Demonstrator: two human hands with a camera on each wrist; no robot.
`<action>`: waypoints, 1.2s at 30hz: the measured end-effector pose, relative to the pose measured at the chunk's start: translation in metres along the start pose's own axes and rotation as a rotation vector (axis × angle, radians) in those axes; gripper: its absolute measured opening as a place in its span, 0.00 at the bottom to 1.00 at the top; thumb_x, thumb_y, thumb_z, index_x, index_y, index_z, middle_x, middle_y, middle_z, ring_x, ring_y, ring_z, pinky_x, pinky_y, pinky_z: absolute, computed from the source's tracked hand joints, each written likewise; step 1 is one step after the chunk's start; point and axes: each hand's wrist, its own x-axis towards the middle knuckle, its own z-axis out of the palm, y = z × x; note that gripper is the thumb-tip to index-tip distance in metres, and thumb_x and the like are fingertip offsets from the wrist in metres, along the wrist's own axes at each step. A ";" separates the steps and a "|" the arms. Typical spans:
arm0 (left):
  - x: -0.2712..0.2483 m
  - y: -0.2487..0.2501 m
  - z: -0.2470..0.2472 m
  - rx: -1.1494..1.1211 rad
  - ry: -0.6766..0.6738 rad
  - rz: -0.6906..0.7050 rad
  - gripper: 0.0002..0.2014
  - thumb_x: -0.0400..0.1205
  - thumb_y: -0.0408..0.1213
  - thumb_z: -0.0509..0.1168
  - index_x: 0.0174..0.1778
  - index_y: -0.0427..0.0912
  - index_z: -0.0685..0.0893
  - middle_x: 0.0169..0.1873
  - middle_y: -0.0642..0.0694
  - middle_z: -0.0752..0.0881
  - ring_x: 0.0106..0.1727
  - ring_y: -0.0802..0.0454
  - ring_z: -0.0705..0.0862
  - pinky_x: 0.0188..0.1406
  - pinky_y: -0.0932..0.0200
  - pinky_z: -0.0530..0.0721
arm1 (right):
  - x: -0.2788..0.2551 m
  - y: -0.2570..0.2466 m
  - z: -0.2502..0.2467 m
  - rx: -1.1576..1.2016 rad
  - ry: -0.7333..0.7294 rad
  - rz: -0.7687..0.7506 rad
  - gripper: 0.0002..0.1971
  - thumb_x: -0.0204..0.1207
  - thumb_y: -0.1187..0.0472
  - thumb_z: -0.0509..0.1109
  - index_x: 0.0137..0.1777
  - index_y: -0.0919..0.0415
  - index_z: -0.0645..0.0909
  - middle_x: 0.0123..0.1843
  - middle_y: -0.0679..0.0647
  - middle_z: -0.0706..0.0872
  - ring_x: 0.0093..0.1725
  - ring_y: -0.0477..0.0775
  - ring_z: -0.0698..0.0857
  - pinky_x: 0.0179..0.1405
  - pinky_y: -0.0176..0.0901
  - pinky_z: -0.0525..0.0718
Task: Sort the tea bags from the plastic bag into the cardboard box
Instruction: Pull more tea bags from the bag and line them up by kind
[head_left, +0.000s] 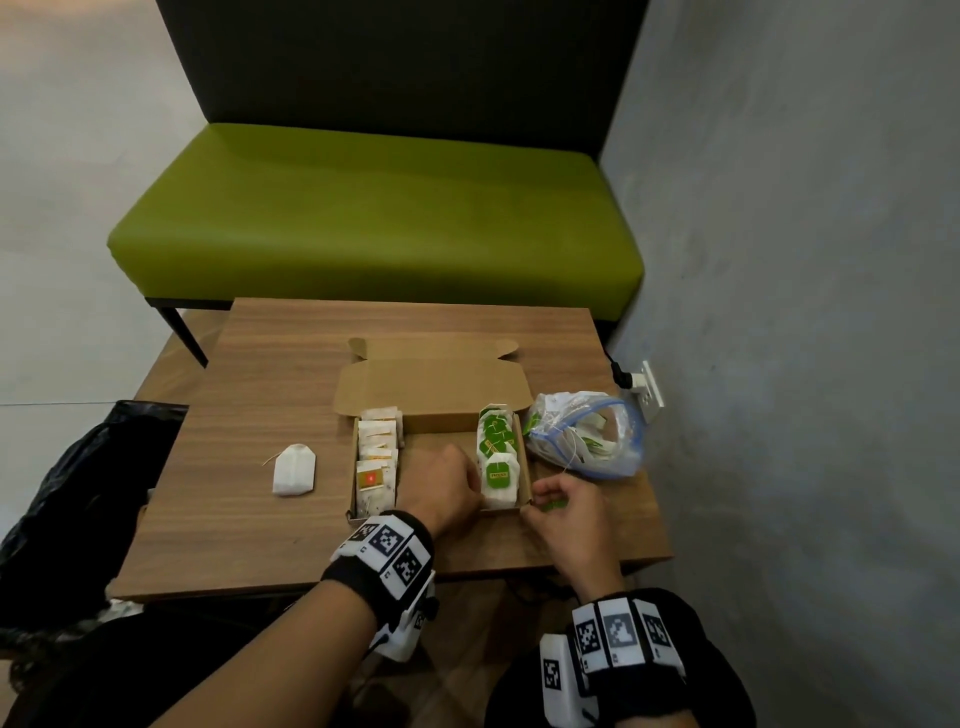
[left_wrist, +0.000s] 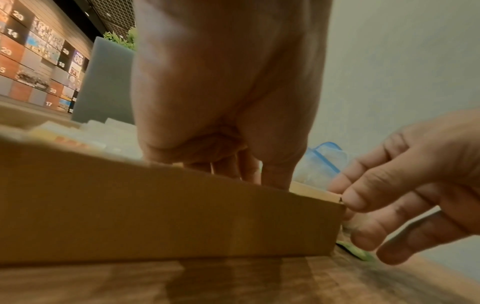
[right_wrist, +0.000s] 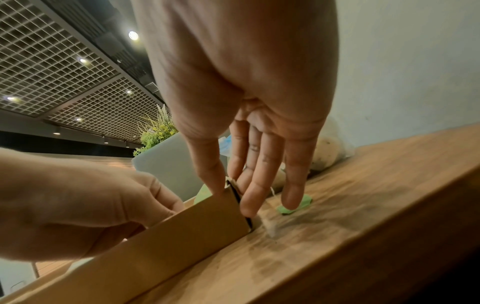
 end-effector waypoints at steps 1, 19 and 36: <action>0.000 0.002 0.001 0.013 0.004 0.010 0.05 0.76 0.45 0.76 0.42 0.49 0.88 0.42 0.52 0.88 0.47 0.55 0.86 0.52 0.54 0.88 | 0.000 0.000 0.000 -0.002 0.000 0.003 0.12 0.70 0.64 0.81 0.51 0.53 0.85 0.43 0.42 0.86 0.47 0.42 0.86 0.51 0.44 0.88; -0.048 -0.109 -0.108 -0.272 0.581 -0.347 0.11 0.80 0.41 0.71 0.53 0.39 0.84 0.43 0.44 0.87 0.49 0.44 0.86 0.45 0.54 0.78 | -0.016 -0.039 -0.001 0.011 0.122 -0.107 0.04 0.74 0.59 0.78 0.46 0.53 0.87 0.38 0.42 0.87 0.39 0.38 0.85 0.36 0.32 0.81; -0.053 -0.159 -0.078 -0.616 0.458 -0.417 0.10 0.78 0.41 0.74 0.37 0.42 0.82 0.34 0.44 0.87 0.40 0.44 0.86 0.40 0.51 0.83 | -0.044 -0.073 0.029 -0.086 -0.004 -0.173 0.01 0.77 0.55 0.75 0.47 0.48 0.86 0.40 0.41 0.87 0.39 0.38 0.85 0.36 0.34 0.82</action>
